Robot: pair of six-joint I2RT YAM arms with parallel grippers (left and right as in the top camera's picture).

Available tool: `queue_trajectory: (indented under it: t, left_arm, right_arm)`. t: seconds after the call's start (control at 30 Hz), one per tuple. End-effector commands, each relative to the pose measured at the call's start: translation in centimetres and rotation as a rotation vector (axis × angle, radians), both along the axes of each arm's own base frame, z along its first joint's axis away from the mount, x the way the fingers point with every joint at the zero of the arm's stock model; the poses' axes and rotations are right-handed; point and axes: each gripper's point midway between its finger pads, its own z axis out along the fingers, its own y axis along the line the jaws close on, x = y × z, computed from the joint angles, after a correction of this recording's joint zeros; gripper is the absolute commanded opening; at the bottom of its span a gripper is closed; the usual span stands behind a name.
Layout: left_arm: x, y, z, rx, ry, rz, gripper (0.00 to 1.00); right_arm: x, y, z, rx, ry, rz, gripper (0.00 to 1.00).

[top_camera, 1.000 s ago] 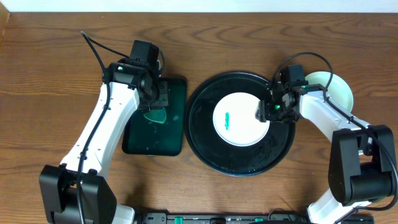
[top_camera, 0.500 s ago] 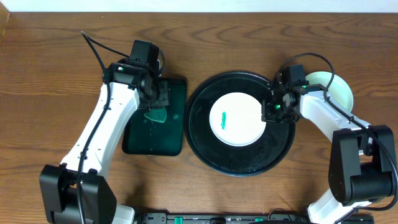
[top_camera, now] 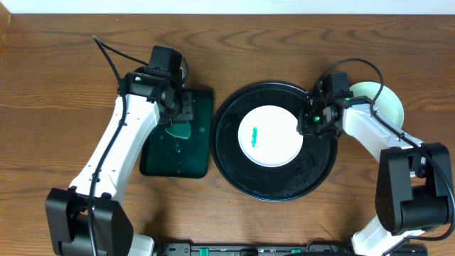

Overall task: Clean dirty plates on tray and stack at the side
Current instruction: 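Hold the sponge above the tray while right gripper holds the white plate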

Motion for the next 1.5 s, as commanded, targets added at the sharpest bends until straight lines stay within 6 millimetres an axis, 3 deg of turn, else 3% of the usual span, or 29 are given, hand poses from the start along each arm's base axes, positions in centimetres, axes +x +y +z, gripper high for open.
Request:
queue_trajectory:
  t: [0.0, 0.13, 0.23, 0.47, 0.83, 1.2, 1.37, 1.47]
  left_arm:
    - [-0.2, -0.1, -0.4, -0.005, 0.016, 0.005, 0.07]
    - [-0.2, -0.1, -0.4, -0.005, 0.016, 0.006, 0.07]
    - [-0.2, -0.1, -0.4, -0.005, 0.016, 0.006, 0.07]
    - [0.2, -0.2, -0.3, -0.009, -0.002, 0.006, 0.07]
    - [0.5, -0.3, -0.2, -0.008, -0.015, 0.001, 0.07]
    - [0.9, 0.6, -0.2, 0.045, -0.038, -0.005, 0.07]
    - [1.0, 2.5, -0.1, 0.154, -0.047, 0.025, 0.07]
    - [1.1, 2.7, -0.1, 0.162, -0.049, 0.028, 0.07]
  right_arm:
    - [0.2, 0.1, 0.3, -0.017, -0.018, 0.014, 0.05]
    - [0.1, 0.5, 0.2, -0.021, -0.017, 0.028, 0.07]
    - [-0.2, 0.3, 0.1, -0.044, -0.008, 0.028, 0.01]
    - [-2.3, -0.1, 0.1, -0.05, 0.092, -0.02, 0.01]
    - [-1.2, 0.2, 1.1, -0.068, -0.029, 0.145, 0.01]
    - [-1.2, 0.4, 1.1, -0.069, -0.031, 0.157, 0.01]
    - [-1.6, 1.5, 1.1, -0.074, -0.042, 0.216, 0.01]
    - [-1.7, 2.0, 1.1, -0.077, -0.044, 0.228, 0.01]
